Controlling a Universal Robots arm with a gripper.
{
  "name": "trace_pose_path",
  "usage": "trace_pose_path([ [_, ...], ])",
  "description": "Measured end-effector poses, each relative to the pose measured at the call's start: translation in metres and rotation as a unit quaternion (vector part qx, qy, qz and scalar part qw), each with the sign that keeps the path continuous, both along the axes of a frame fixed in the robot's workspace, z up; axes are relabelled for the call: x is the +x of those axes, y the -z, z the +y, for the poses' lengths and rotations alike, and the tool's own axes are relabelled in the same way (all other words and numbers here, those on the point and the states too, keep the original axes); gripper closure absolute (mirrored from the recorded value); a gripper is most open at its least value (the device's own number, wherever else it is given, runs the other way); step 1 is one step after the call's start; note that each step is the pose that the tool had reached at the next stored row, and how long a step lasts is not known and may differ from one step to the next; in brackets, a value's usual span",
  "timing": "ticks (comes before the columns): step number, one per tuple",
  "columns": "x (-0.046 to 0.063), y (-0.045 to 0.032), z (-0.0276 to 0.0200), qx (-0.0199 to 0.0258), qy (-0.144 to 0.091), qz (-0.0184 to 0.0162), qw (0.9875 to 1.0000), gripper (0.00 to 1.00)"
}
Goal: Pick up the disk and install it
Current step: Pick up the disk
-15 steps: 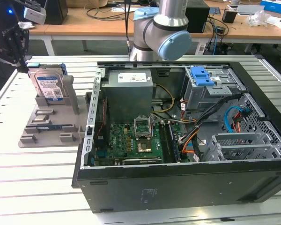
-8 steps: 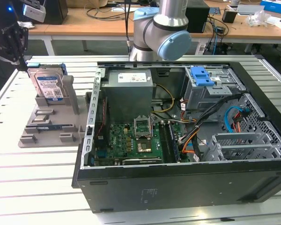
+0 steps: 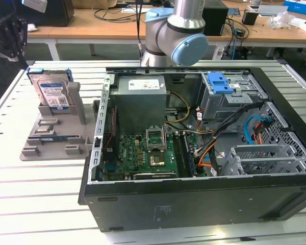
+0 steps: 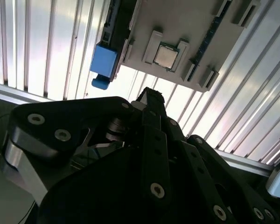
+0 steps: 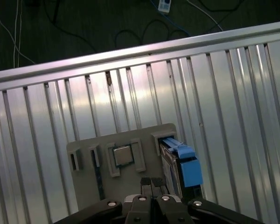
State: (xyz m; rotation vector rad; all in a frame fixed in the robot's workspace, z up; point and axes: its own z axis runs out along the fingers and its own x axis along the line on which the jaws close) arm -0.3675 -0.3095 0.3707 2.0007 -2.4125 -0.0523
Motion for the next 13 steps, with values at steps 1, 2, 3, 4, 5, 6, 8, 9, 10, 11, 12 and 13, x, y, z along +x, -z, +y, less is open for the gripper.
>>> trace_pose_path([
  [1,0.0000,0.0000,0.0000,0.0000,0.000,0.0000,1.0000,0.89],
  [2,0.0000,0.0000,0.0000,0.0000,0.000,0.0000,1.0000,0.89],
  [3,0.0000,0.0000,0.0000,0.0000,0.000,0.0000,1.0000,0.89],
  [4,0.0000,0.0000,0.0000,0.0000,0.000,0.0001,1.0000,0.83],
  [5,0.0000,0.0000,0.0000,0.0000,0.000,0.0000,1.0000,0.76],
  [6,0.0000,0.0000,0.0000,0.0000,0.000,0.0000,1.0000,0.76],
  [8,0.0000,0.0000,0.0000,0.0000,-0.001,0.0000,1.0000,0.71],
  [9,0.0000,-0.0001,0.0000,0.0000,-0.001,0.0001,1.0000,0.64],
  [10,0.0000,-0.0001,0.0000,0.0000,-0.001,0.0001,1.0000,0.64],
  [11,0.0000,0.0000,0.0000,-0.0003,-0.001,0.0001,1.0000,0.64],
  [12,0.0000,0.0000,0.0001,-0.0019,-0.006,0.0000,1.0000,0.64],
  [13,0.0000,-0.0001,0.0000,-0.0055,-0.023,0.0001,0.9997,0.64],
])
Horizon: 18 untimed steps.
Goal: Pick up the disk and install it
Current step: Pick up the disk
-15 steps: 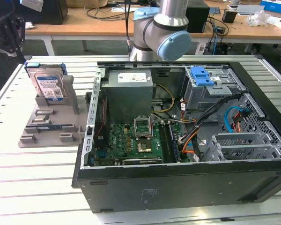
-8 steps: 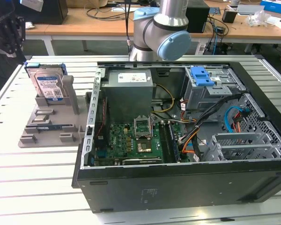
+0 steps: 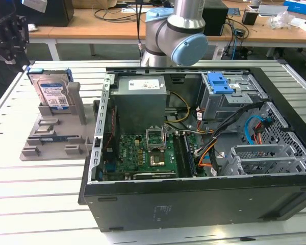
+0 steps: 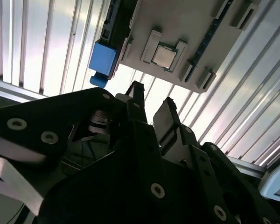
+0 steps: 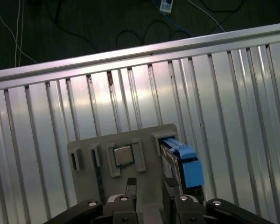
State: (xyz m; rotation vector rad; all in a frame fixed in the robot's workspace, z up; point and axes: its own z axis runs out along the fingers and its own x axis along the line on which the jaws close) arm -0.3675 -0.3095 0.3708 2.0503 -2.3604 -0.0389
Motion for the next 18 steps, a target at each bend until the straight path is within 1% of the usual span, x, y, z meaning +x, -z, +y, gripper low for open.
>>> trace_pose_path([
  [1,0.000,0.0001,0.0000,-0.0036,-0.014,0.0000,0.9999,0.64],
  [4,0.000,0.0003,0.0000,-0.0043,-0.039,-0.0001,0.9992,0.64],
  [9,0.000,0.0003,0.0001,-0.0043,-0.041,-0.0001,0.9992,0.64],
  [10,0.000,0.0003,0.0027,-0.0043,-0.041,-0.0001,0.9992,0.64],
  [11,0.002,0.0003,0.0094,-0.0043,-0.041,-0.0001,0.9992,0.64],
  [18,0.005,0.0004,0.0303,-0.0043,-0.041,-0.0002,0.9992,0.64],
])
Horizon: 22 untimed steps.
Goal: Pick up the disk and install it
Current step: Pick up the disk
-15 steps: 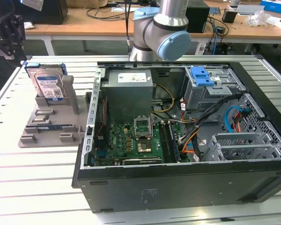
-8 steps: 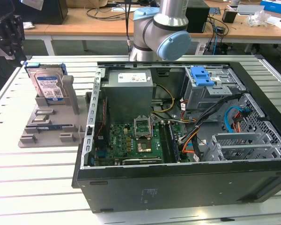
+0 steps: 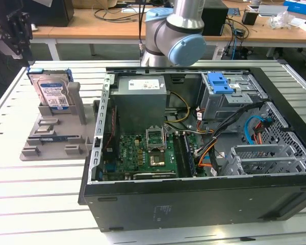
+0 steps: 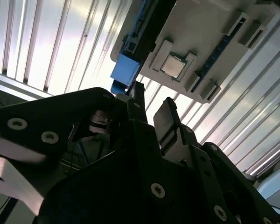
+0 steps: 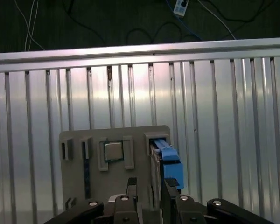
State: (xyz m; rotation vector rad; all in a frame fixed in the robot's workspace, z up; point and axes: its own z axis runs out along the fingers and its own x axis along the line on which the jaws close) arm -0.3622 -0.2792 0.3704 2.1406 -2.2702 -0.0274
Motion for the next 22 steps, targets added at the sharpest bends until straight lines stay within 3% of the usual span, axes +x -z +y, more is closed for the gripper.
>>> trace_pose_path([
  [1,0.001,0.0000,0.0029,0.0000,0.000,0.0000,1.0000,0.64],
  [3,0.003,0.0000,0.0152,0.0000,0.000,0.0000,1.0000,0.64],
  [5,0.004,0.0000,0.0231,0.0000,-0.001,0.0000,1.0000,0.64],
  [13,0.006,0.0000,0.0425,-0.0001,-0.001,0.0000,1.0000,0.64],
  [16,0.007,0.0000,0.0559,-0.0001,-0.001,0.0000,1.0000,0.64],
  [22,0.009,0.0000,0.0744,-0.0003,-0.002,0.0001,1.0000,0.64],
])
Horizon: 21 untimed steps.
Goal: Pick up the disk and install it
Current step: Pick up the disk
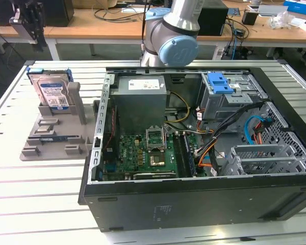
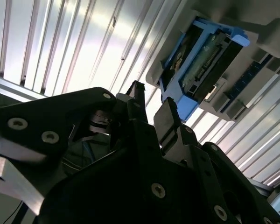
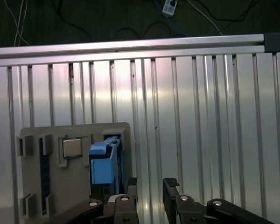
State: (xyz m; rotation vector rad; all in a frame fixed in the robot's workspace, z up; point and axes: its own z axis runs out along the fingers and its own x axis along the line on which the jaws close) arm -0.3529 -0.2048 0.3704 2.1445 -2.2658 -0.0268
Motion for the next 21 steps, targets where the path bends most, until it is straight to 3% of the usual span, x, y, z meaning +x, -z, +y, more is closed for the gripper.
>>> trace_pose_path([
  [4,0.001,0.0000,0.0102,0.0000,0.000,0.0000,1.0000,0.64],
  [7,0.002,0.0000,0.0226,0.0000,0.000,0.0000,1.0000,0.64],
  [16,0.004,0.0001,0.0520,0.0000,-0.001,-0.0001,1.0000,0.64],
  [19,0.004,0.0000,0.0594,0.0000,-0.001,0.0000,1.0000,0.64],
  [21,0.004,0.0000,0.0682,0.0000,-0.001,0.0000,1.0000,0.64],
])
